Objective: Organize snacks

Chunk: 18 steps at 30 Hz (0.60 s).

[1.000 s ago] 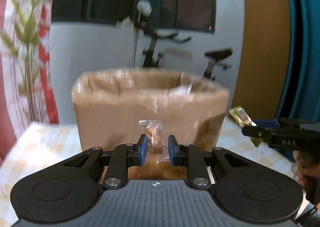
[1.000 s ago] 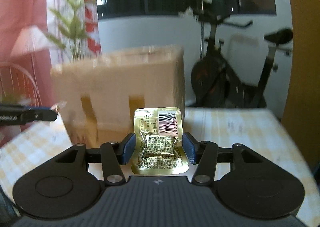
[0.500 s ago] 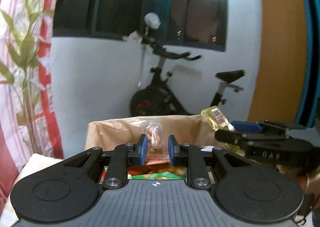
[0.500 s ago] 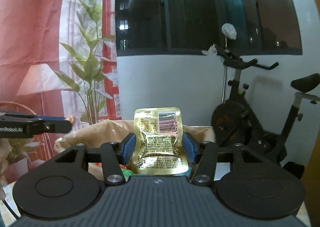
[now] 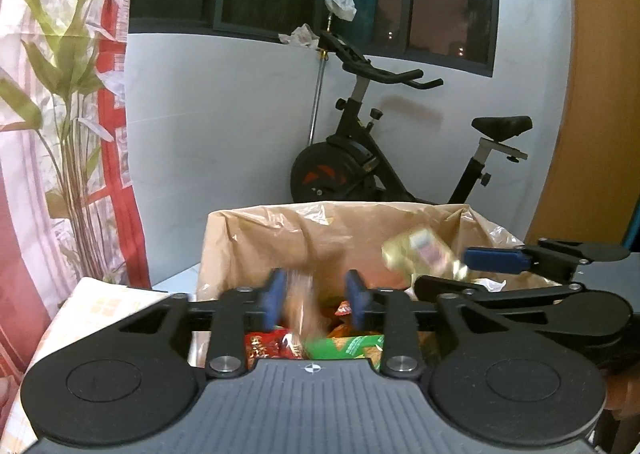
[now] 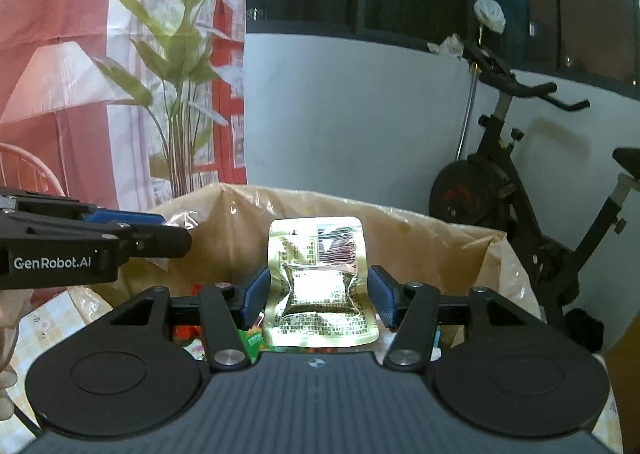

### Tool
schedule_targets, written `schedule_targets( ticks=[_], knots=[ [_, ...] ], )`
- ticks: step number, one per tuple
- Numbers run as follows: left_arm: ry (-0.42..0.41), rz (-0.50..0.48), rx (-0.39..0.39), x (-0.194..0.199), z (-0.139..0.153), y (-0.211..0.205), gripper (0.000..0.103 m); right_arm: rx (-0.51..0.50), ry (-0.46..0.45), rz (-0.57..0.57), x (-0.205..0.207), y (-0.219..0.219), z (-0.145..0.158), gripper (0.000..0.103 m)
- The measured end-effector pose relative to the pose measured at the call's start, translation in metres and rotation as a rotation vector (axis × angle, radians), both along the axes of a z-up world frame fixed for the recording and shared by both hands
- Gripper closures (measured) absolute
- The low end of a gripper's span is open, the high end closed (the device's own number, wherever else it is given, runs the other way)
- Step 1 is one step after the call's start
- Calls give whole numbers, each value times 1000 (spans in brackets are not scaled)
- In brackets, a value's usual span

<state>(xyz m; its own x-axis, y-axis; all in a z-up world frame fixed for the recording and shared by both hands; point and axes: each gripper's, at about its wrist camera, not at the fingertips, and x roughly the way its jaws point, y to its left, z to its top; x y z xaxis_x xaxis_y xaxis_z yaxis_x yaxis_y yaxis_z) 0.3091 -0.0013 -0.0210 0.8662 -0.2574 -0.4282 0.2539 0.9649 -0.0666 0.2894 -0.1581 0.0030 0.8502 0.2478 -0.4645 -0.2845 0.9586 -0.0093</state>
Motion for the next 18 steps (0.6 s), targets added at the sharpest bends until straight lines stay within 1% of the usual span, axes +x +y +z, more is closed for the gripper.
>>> schedule_targets(
  ticks=[1, 2, 4, 6, 7, 9, 13, 14, 18],
  knots=[
    [-2, -1, -8, -2, 1, 2, 44, -3, 1, -8, -1, -1, 1, 39],
    [-5, -6, -20, -4, 1, 4, 40, -7, 1, -20, -3, -3, 1, 30],
    [-5, -7, -43, -8, 2, 8, 23, 2, 1, -34, -7, -6, 3, 26],
    [-7, 5, -48, -14, 4, 10, 16, 19, 16, -49, -10, -10, 5, 24],
    [-10, 11, -42, -17, 5, 10, 14, 26, 24, -52, -12, -13, 7, 22],
    [-17, 12, -28, -24, 8, 10, 13, 32, 36, -53, -19, -16, 8, 21],
    [-40, -9, -29, -38, 11, 13, 8, 26, 38, -55, -38, -23, 11, 12],
    [-46, -5, -25, -42, 12, 13, 8, 27, 39, -63, -43, -25, 11, 8],
    [-67, 44, -3, -58, 13, 13, 6, 33, 25, -117, -61, -35, 12, 2]
  ],
)
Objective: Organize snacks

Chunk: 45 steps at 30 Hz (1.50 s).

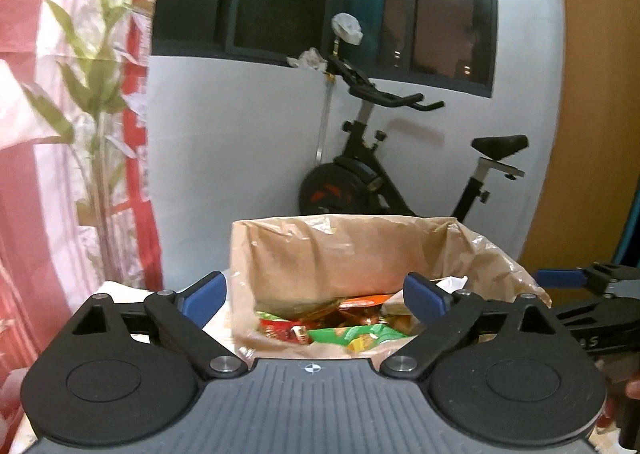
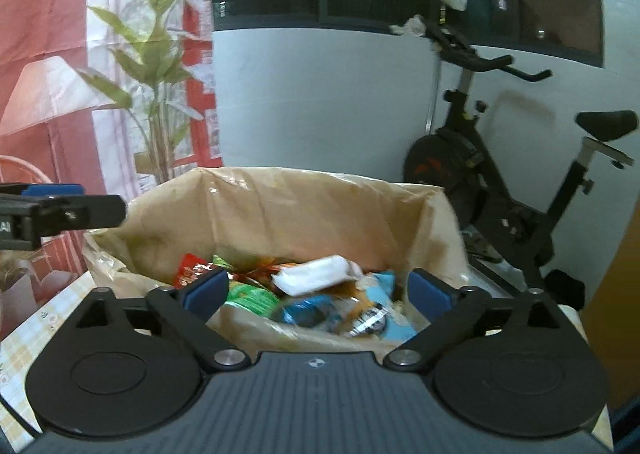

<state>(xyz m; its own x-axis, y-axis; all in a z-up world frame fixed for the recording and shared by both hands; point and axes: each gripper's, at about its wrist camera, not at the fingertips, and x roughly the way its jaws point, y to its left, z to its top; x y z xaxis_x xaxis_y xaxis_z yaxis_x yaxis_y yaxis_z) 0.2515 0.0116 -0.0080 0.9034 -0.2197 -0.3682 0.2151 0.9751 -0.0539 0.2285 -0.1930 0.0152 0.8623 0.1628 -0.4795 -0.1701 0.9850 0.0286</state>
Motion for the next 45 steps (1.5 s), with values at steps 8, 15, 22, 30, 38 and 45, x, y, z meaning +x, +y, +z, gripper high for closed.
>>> schedule_targets(
  ticks=[8, 15, 22, 30, 38, 45],
  knots=[
    [11, 85, -8, -26, 8, 8, 5, 50, -20, -72, -33, -15, 5, 1],
    [-58, 125, 58, -76, 28, -3, 5, 114, -62, -44, -73, -19, 16, 1],
    [-87, 131, 78, -129, 51, -16, 5, 102, -84, -55, -119, -15, 35, 1],
    [-99, 133, 101, -171, 65, -23, 5, 93, -90, -65, -170, -9, 57, 1],
    [-143, 153, 133, -197, 73, -28, 5, 87, -122, -87, -198, -10, 73, 1],
    [-130, 199, 130, -207, 71, -27, 5, 83, -127, -101, -207, -13, 74, 1]
  ],
)
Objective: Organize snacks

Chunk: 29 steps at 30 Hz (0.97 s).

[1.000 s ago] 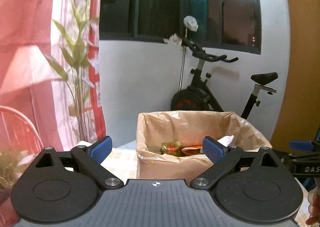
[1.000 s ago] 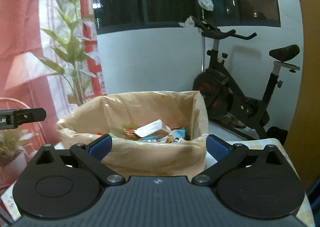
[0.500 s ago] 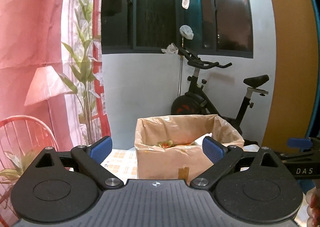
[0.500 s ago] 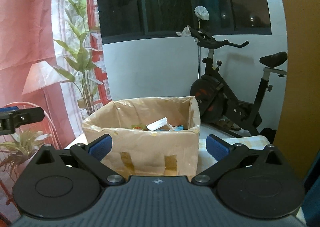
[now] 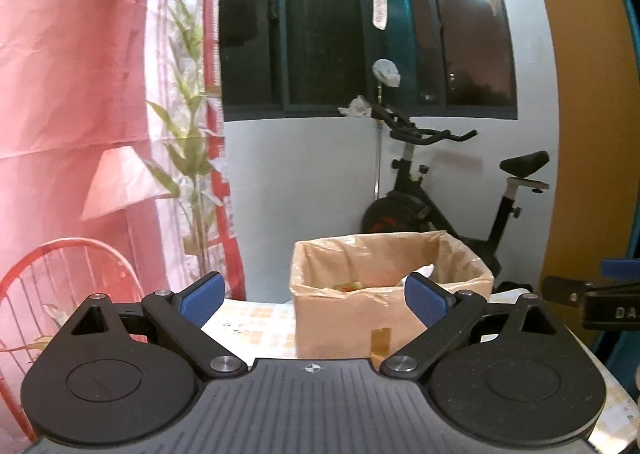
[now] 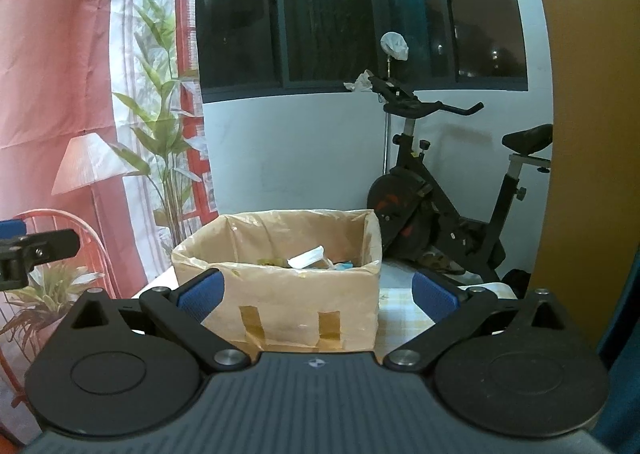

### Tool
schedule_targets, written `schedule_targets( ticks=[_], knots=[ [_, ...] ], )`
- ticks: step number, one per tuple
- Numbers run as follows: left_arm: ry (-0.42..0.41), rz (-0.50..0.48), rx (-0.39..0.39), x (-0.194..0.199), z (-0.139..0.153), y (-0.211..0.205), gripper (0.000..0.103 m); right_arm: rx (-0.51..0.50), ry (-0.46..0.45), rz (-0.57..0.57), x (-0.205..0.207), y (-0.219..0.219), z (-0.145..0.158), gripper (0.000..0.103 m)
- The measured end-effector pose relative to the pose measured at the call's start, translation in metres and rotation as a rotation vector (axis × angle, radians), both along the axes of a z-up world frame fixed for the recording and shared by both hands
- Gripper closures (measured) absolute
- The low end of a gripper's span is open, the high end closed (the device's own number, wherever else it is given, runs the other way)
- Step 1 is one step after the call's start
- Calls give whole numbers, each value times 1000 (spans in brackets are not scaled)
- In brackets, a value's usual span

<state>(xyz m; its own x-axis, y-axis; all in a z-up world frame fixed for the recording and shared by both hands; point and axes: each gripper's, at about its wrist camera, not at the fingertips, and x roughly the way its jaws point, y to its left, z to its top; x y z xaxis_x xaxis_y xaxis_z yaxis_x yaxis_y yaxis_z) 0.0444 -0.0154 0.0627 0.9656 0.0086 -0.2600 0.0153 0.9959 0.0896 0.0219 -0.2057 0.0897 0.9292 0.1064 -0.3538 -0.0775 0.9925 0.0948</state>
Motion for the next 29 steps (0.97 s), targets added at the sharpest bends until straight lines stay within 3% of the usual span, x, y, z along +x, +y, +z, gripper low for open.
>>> schedule_targets(
  ticks=[29],
  knots=[
    [-1, 15, -36, -8, -3, 6, 5, 3, 24, 7, -3, -4, -7, 1]
  ],
)
